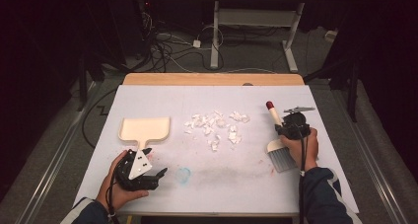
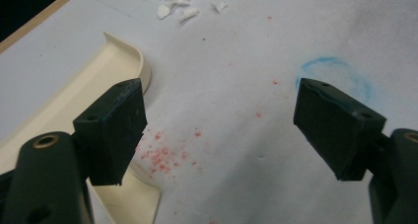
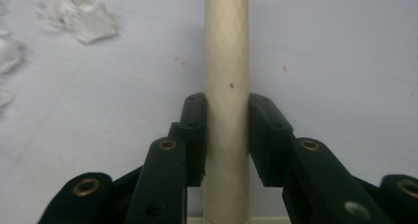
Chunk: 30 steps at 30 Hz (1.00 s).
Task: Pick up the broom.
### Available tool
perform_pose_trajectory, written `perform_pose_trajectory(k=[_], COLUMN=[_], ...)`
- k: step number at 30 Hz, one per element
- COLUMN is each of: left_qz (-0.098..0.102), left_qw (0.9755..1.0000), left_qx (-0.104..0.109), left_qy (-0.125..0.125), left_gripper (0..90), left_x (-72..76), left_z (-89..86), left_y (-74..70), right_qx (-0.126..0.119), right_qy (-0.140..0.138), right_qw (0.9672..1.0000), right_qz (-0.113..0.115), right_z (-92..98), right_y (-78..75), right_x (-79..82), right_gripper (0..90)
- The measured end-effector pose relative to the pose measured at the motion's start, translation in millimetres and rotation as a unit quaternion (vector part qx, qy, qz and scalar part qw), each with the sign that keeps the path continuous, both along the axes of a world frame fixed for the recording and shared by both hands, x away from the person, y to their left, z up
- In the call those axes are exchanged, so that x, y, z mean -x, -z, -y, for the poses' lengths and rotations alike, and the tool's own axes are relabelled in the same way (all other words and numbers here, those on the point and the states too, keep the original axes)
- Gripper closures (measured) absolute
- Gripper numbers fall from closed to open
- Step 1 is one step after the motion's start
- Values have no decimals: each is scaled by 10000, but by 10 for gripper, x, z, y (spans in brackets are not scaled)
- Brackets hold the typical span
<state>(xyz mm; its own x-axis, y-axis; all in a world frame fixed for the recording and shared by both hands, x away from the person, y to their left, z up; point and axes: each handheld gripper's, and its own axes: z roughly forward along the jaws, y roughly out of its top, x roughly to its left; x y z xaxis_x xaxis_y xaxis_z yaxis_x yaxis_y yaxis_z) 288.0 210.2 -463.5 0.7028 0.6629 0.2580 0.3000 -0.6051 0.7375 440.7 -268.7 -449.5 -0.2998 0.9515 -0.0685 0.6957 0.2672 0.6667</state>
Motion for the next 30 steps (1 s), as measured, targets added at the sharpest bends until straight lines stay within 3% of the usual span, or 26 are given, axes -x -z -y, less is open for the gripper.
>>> perform_pose_trajectory(k=[3,9,11,12,17,18,23,24,25,26,27,30], left_qz=[5,37,164,209,166,166,91,90,87,62,20,-118], left_qw=[10000,10000,9998,9996,9973,9971,9932,9926,9915,9898,9879,9814], left_qx=[6,63,62,151,699,745,1094,1111,1165,1245,1319,1520], left_qy=[1,-16,-33,-76,-130,-51,385,475,569,693,820,1166], left_gripper=[197,197,197,201,207,211,227,227,234,235,235,235], left_x=[3,16,40,46,27,24,-8,-10,-8,-7,-5,-10], left_z=[-1,4,-15,-36,-19,32,416,515,618,717,814,1107], left_y=[0,-29,-67,-92,-211,-234,-371,-395,-418,-442,-464,-516], right_qx=[-246,-481,-516,-595,-644,-732,-729,-729,-759,-792,-792,-868], right_qy=[-63,-279,-307,-385,-579,-689,-921,-921,-1036,-1084,-1084,-1341], right_qw=[9992,9948,9940,9916,9870,9841,9759,9759,9722,9700,9700,9636], right_qz=[304,858,917,1078,1352,1465,1840,1840,1960,2025,2025,2145], right_z=[64,111,116,123,96,61,-149,-149,-267,-326,-326,-552], right_y=[-111,-332,-364,-427,-567,-639,-799,-799,-842,-856,-856,-887], right_x=[116,371,414,499,677,766,983,983,1052,1086,1086,1198], right_gripper=[715,717,717,717,717,717,717,717,716,717,717,716])
